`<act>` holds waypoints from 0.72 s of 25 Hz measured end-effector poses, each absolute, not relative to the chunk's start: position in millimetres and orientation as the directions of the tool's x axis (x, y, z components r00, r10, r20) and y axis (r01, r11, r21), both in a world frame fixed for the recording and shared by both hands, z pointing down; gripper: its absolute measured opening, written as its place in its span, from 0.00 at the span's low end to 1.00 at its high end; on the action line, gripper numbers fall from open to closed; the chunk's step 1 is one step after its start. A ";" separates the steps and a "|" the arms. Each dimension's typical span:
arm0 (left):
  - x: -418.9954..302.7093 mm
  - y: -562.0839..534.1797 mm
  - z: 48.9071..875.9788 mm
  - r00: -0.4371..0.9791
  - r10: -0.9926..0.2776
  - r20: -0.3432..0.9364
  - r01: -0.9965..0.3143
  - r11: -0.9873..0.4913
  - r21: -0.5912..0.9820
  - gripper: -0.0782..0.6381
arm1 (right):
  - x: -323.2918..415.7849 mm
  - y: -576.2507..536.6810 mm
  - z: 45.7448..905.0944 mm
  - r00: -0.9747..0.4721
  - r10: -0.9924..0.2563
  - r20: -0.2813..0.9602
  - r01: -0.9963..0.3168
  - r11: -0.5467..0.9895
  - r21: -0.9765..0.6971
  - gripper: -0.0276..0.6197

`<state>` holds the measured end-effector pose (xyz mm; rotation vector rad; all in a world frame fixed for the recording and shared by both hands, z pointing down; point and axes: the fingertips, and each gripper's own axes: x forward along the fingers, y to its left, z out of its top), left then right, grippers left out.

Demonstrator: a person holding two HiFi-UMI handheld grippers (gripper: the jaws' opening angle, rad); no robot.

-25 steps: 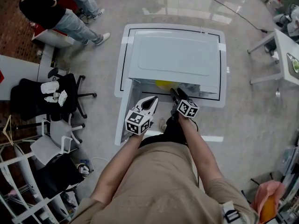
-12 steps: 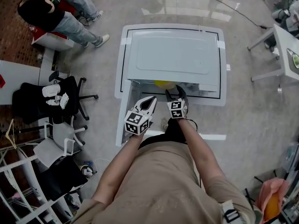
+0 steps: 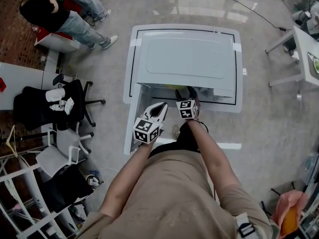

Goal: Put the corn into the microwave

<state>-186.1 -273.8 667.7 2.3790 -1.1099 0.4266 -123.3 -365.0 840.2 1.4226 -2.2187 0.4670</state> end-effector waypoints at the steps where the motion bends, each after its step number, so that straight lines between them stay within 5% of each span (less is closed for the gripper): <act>1: -186.2 -273.5 667.7 0.622 -0.631 0.463 -0.779 -0.557 0.288 0.11 | -122.8 -366.2 842.4 -0.356 -0.753 0.553 -0.912 0.408 -0.031 0.44; 6: -189.9 -271.9 662.7 0.620 -0.642 0.452 -0.782 -0.552 0.289 0.11 | -119.5 -370.1 828.9 -0.352 -0.774 0.527 -0.920 0.391 -0.040 0.44; 18: -207.0 -240.3 623.5 0.628 -0.697 0.345 -0.778 -0.563 0.279 0.11 | -36.8 -255.5 658.1 -0.428 -0.874 0.232 -0.899 0.386 -0.206 0.44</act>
